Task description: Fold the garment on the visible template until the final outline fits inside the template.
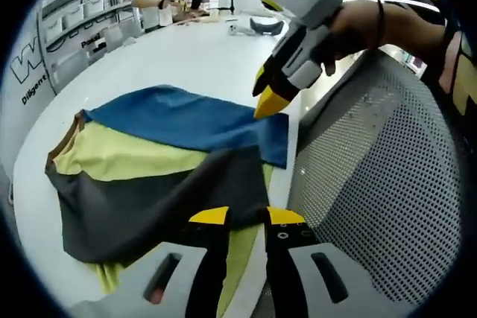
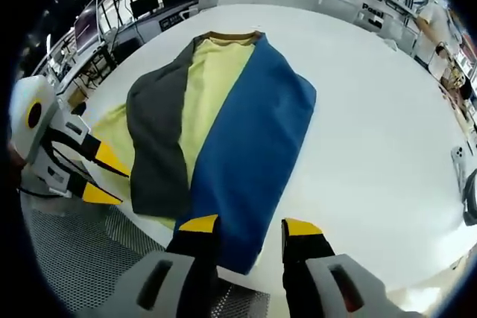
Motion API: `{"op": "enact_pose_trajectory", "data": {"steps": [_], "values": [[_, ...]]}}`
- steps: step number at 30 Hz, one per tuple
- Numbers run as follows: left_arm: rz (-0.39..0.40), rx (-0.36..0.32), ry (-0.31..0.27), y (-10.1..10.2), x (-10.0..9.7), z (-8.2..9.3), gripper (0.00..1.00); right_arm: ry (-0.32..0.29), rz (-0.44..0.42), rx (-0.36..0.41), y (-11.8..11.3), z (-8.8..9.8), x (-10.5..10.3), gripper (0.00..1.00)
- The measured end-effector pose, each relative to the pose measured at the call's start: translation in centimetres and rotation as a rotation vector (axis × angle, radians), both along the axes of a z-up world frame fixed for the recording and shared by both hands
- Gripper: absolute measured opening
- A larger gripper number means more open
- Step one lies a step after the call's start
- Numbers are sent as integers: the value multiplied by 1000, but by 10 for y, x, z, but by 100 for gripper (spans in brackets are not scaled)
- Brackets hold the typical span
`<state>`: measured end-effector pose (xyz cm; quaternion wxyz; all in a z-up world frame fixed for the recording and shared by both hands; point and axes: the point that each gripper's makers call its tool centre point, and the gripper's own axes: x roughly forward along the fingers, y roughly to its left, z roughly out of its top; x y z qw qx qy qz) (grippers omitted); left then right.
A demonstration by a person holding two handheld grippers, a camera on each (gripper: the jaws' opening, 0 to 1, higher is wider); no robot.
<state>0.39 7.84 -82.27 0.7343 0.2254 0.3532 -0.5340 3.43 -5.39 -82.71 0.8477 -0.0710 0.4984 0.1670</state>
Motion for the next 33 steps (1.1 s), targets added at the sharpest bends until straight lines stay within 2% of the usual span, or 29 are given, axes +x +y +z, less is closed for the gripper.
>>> {"op": "enact_pose_trajectory", "data": {"steps": [4,7,14,20,26,28,33], "values": [[-24,22,14,-2,-3,-8,16,3,2,3,0,-1,-1,27],[-34,22,12,-5,-3,-12,11,3,1,4,1,-1,-2,28],[-63,31,18,-10,-8,-18,14,-2,-1,4,1,0,-1,29],[-69,57,11,-8,-10,-25,11,-4,-9,5,-1,1,-1,29],[-68,60,5,-8,-7,-24,8,-5,-10,9,0,1,-2,29],[-71,56,2,-9,-6,-22,1,-7,-8,13,1,2,-2,29],[-51,22,8,-10,-5,-18,1,-8,-9,19,1,2,-2,28]]}}
